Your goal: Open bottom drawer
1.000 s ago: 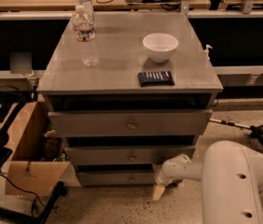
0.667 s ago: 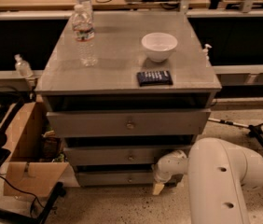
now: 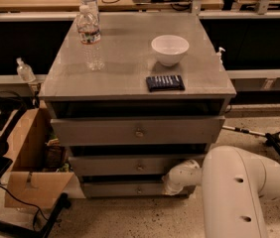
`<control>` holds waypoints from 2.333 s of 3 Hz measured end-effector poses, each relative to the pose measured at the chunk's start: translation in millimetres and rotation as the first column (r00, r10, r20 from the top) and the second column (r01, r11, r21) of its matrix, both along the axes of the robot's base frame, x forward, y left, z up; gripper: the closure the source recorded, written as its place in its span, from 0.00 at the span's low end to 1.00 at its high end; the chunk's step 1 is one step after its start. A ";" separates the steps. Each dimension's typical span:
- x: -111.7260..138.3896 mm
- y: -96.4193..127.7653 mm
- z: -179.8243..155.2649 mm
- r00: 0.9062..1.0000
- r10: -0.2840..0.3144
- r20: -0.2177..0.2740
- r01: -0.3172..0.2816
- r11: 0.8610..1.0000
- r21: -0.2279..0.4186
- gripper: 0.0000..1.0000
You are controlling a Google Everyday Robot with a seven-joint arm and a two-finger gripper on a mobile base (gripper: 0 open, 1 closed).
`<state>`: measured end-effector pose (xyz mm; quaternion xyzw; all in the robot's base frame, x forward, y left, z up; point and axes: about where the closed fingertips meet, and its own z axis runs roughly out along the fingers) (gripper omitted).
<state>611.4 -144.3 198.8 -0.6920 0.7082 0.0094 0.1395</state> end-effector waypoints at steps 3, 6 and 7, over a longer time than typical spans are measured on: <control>-28.0 -6.7 -8.4 1.000 -0.014 -0.004 0.014 1.000 0.009 1.00; -36.0 -4.8 -12.6 0.999 -0.020 -0.032 0.020 1.000 0.000 1.00; -54.5 -9.5 -14.1 0.996 -0.041 -0.075 0.039 0.999 -0.020 1.00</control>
Offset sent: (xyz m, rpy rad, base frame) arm -0.1003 -0.0145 -0.0194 -0.0107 -0.0073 -0.0589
